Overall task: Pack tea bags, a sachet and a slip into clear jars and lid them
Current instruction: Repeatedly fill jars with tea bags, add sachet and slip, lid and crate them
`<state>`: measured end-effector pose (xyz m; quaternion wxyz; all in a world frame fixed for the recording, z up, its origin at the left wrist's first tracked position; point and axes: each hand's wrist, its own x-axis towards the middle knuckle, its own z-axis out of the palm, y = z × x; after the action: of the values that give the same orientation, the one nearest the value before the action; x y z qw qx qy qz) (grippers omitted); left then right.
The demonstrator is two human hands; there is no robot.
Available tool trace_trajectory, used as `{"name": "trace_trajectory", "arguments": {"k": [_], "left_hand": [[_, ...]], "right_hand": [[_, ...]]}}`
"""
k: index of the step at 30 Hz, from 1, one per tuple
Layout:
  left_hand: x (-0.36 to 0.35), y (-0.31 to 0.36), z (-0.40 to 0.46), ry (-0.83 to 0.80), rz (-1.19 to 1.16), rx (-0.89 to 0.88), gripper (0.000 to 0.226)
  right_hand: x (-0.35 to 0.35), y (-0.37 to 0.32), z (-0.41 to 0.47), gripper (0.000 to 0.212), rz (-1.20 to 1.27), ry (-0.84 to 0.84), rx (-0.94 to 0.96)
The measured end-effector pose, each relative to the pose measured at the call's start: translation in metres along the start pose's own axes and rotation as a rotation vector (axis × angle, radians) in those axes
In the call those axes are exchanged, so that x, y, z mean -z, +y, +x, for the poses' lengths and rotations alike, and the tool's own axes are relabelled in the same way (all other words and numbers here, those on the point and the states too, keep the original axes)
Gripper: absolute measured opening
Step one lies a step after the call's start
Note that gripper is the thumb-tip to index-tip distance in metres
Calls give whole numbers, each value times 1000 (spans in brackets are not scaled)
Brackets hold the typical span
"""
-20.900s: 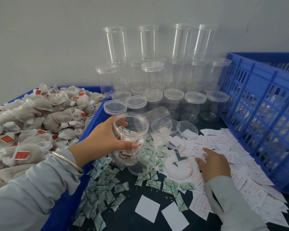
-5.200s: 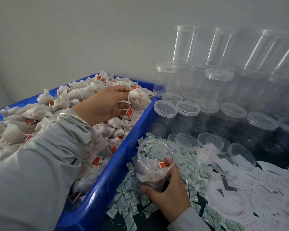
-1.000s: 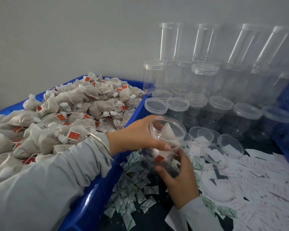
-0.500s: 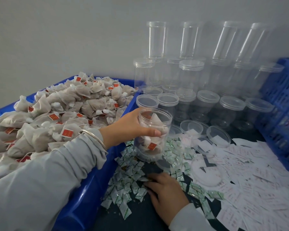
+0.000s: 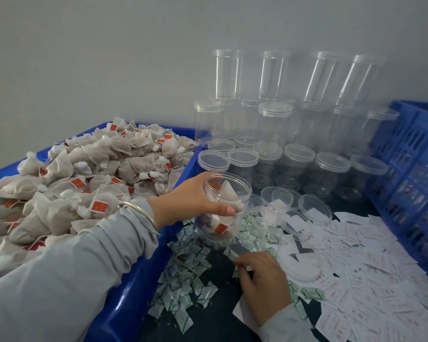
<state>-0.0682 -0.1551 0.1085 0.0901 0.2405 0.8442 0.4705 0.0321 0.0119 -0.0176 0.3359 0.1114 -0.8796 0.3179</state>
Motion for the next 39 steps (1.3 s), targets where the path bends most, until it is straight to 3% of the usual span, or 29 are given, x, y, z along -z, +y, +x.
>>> {"name": "trace_trajectory", "arguments": {"k": [2, 6, 12, 17, 28, 35, 39], "left_hand": [[1, -2, 2, 10, -2, -2, 71], [0, -7, 4, 41, 22, -26, 90], [-3, -4, 1, 17, 75, -63, 88], [-12, -1, 0, 6, 74, -77, 80], [-20, 11, -2, 29, 34, -56, 95], [-27, 15, 2, 94, 39, -11, 86], [-38, 23, 9, 126, 5, 12, 82]], "right_hand": [[11, -3, 5, 23, 69, 96, -94], [37, -13, 28, 41, 218, 207, -294], [66, -32, 84, 25, 173, 306, -108], [62, -44, 102, 16, 142, 275, 11], [75, -22, 88, 15, 76, 224, -58], [106, 20, 57, 17, 76, -41, -361], [101, 7, 15, 18, 52, -341, -225]]}}
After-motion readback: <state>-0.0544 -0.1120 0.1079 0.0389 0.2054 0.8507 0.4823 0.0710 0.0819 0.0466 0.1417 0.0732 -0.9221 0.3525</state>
